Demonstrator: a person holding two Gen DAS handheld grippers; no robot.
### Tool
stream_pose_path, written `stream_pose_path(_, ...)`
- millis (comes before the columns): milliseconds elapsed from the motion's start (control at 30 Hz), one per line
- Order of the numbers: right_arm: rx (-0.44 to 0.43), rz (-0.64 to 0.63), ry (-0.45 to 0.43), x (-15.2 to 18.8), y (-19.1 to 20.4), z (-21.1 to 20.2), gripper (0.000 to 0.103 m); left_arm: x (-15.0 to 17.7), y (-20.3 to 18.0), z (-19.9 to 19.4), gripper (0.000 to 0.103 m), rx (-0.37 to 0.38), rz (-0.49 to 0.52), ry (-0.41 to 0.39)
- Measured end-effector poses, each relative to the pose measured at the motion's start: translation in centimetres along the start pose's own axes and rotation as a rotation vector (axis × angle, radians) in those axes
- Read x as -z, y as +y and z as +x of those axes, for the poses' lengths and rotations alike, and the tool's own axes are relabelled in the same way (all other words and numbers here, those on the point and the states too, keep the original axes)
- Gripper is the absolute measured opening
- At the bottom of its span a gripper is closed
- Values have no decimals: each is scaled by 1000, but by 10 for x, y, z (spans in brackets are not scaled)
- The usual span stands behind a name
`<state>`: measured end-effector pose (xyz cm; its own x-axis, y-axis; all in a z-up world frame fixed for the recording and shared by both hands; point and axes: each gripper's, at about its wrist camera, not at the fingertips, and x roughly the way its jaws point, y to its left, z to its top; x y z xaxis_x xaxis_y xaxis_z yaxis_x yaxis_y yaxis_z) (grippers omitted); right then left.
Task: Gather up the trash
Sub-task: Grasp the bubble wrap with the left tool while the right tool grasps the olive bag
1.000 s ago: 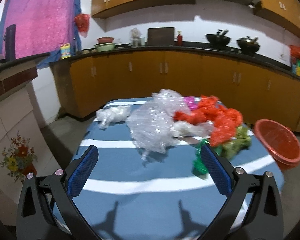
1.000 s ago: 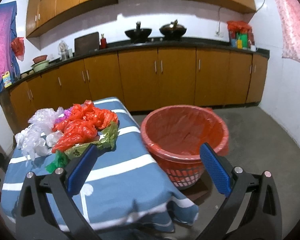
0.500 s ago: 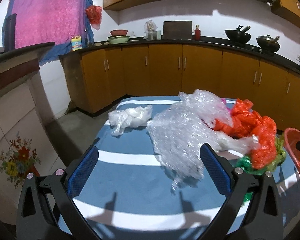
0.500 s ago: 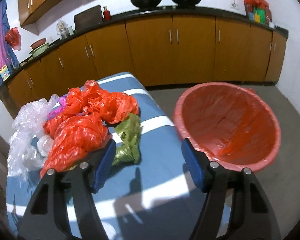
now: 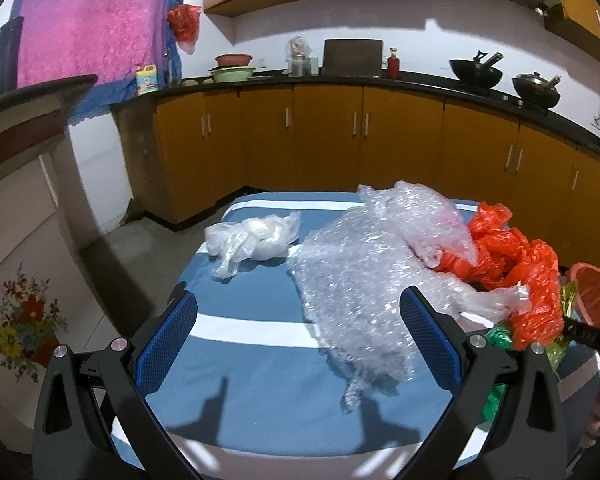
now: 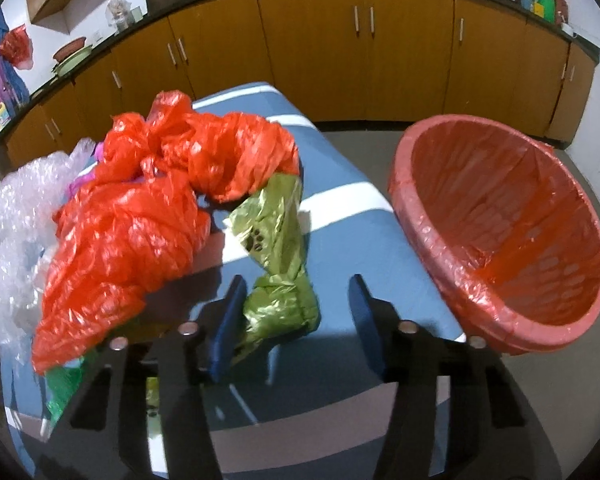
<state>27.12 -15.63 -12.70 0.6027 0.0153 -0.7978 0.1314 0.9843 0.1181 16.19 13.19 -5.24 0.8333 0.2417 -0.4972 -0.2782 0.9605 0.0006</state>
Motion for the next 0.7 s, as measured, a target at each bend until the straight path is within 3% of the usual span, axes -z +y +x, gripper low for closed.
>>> stream_pose_path(167, 3, -21, -8, 7, -2, -2, 27, -6, -14, 3, 100, 40, 17, -5)
stream_pose_path(467, 6, -6, -26, 9, -18, -16, 26, -5, -45, 21, 99, 79, 84, 57)
stream_pose_path(600, -2, 3, -22, 12, -21, -20, 26, 3, -53, 34, 84, 66, 113, 119)
stream_pose_path(700, -6, 4, -24, 12, -22, -22, 26, 6, -49, 42, 59, 80, 94, 156)
